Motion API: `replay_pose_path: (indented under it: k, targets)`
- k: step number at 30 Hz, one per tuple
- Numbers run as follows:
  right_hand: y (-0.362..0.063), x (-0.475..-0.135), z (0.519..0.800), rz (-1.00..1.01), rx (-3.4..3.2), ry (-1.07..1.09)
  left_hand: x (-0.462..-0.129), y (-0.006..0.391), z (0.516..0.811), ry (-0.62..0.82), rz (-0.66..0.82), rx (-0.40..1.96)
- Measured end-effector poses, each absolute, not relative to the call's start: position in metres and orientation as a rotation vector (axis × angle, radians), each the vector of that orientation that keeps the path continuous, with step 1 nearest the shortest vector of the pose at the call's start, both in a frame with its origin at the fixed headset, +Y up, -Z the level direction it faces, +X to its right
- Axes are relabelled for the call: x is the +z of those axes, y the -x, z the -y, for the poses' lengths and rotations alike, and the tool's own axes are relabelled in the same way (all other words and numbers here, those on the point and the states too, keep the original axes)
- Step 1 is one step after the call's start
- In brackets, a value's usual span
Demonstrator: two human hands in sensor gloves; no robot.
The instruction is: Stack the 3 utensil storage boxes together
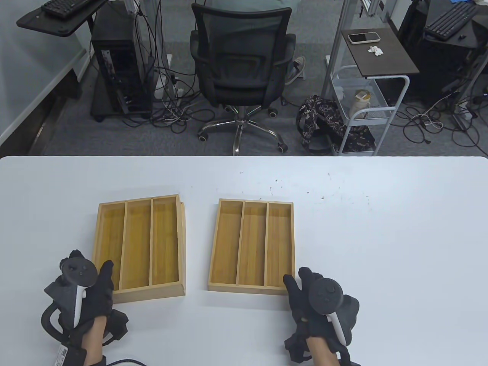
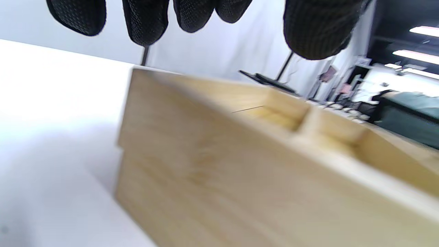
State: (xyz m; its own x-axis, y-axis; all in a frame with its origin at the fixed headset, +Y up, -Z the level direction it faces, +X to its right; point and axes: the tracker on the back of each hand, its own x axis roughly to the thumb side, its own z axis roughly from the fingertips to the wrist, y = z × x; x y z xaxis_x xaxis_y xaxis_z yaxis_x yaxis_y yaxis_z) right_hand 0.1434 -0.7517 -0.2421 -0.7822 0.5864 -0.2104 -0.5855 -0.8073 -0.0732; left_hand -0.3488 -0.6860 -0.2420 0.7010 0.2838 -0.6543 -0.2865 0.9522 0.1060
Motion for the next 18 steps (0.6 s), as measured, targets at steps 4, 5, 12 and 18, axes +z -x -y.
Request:
replay_pose_path:
  k: [4, 5, 12, 18]
  targets:
    - [-0.144, -0.242, 0.751, 0.017, 2.503, 0.291, -0.232, 0.307, 0.665, -0.024, -0.568, 0.431]
    - [-0.144, -0.242, 0.75, 0.021, 2.504, 0.292, -0.23, 0.299, 0.663, -0.023, -0.547, 0.443]
    - [-0.145, -0.24, 0.75, 0.027, 2.505, 0.288, -0.225, 0.223, 0.654, 0.073, -0.347, 0.482]
    - [-0.145, -0.239, 0.749, 0.042, 2.514, 0.282, -0.222, 0.184, 0.677, 0.126, -0.24, 0.458]
